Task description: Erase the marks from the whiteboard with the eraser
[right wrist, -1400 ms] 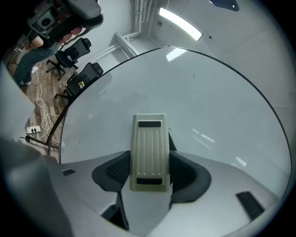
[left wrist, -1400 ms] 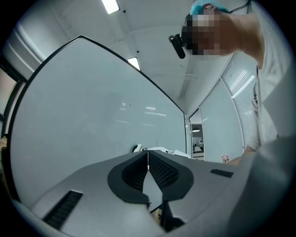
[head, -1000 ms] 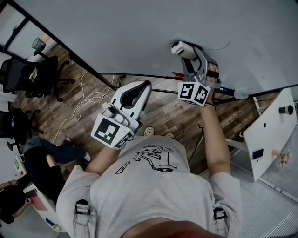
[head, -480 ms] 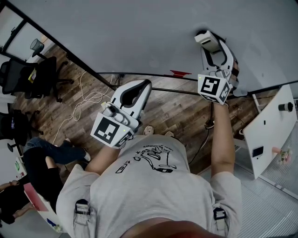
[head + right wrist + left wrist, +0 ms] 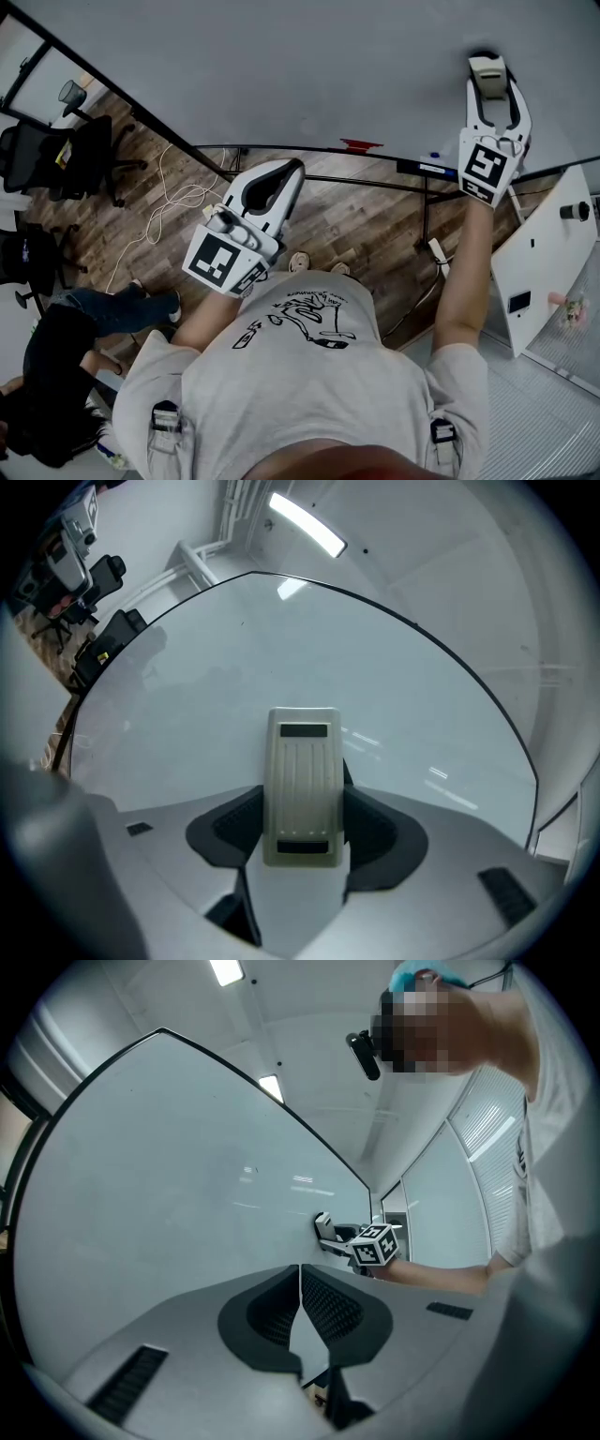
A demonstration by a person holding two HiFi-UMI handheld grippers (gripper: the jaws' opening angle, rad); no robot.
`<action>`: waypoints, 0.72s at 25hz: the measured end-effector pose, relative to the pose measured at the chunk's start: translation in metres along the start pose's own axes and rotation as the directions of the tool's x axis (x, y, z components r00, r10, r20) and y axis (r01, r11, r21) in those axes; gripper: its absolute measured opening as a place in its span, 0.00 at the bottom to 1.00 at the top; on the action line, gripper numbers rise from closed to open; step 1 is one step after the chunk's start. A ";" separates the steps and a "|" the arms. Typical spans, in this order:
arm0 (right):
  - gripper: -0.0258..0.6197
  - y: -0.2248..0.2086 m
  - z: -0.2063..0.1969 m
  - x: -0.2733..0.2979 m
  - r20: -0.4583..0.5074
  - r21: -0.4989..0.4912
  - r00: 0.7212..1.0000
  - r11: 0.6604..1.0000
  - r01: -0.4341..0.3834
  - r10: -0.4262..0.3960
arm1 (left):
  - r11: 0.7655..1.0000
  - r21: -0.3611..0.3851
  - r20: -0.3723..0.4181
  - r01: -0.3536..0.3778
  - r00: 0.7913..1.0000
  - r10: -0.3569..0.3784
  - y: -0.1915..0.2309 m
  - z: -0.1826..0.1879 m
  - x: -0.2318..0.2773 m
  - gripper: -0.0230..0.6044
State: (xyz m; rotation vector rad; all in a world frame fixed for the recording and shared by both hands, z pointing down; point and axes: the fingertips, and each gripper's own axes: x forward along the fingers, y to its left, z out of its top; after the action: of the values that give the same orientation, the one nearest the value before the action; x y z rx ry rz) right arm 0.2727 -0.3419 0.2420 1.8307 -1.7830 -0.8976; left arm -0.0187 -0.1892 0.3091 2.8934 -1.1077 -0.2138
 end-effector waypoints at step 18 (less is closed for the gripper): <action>0.44 0.120 0.003 -0.002 -0.016 0.001 0.986 0.987 -0.163 0.163 | 1.000 0.009 0.004 -0.001 1.000 0.001 -0.002 0.004 0.001 0.08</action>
State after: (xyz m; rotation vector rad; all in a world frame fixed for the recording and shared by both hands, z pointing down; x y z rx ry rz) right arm 0.1859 -0.3498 0.3245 1.6582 -1.8903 -0.8178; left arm -0.0171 -0.1887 0.3048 2.9016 -1.1142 -0.2145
